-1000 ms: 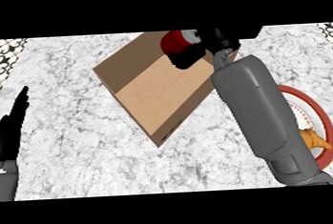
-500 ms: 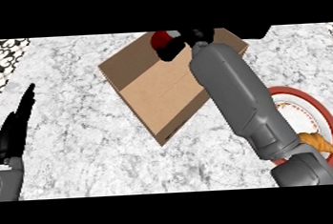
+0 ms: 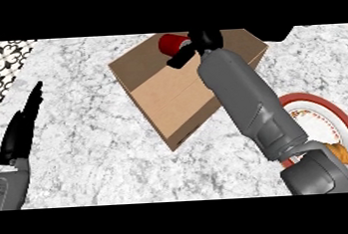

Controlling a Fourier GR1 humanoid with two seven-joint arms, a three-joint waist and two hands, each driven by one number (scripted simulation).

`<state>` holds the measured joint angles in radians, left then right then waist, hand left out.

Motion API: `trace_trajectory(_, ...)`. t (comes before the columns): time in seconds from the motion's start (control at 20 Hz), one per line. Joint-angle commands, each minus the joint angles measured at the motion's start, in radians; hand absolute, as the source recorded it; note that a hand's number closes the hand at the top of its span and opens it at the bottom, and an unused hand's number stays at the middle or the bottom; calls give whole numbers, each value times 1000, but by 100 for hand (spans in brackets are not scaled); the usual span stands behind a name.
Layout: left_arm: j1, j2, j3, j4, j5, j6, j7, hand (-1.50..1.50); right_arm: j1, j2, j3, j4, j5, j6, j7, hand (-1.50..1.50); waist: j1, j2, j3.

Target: Pick the can from the plate and place it in the cardboard box

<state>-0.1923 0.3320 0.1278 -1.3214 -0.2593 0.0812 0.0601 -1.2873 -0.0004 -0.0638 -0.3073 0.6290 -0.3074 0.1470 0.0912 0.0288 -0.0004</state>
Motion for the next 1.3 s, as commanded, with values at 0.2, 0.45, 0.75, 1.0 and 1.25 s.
trace_trajectory(0.2,4,1,4,6,9,-15,-28,0,1,0,-56,51,-80,-112,-184,-150,10,8,0)
trace_trajectory(0.45,2,14,24,24,12,-16,-8,0,-19,-16,-135,7,-156,-179,-284,-150,-15,2,1)
trace_trajectory(0.75,11,9,27,-11,1,-1,38,0,27,-47,-245,-25,-273,-144,-408,-150,-49,-14,2)
trace_trajectory(1.0,60,48,72,28,25,-28,-28,0,84,-171,-304,-38,-339,-24,-465,-150,-65,-19,1)
trace_trajectory(1.25,73,7,53,-42,3,10,17,0,174,-255,-309,-69,-360,55,-492,-150,-80,-26,1)
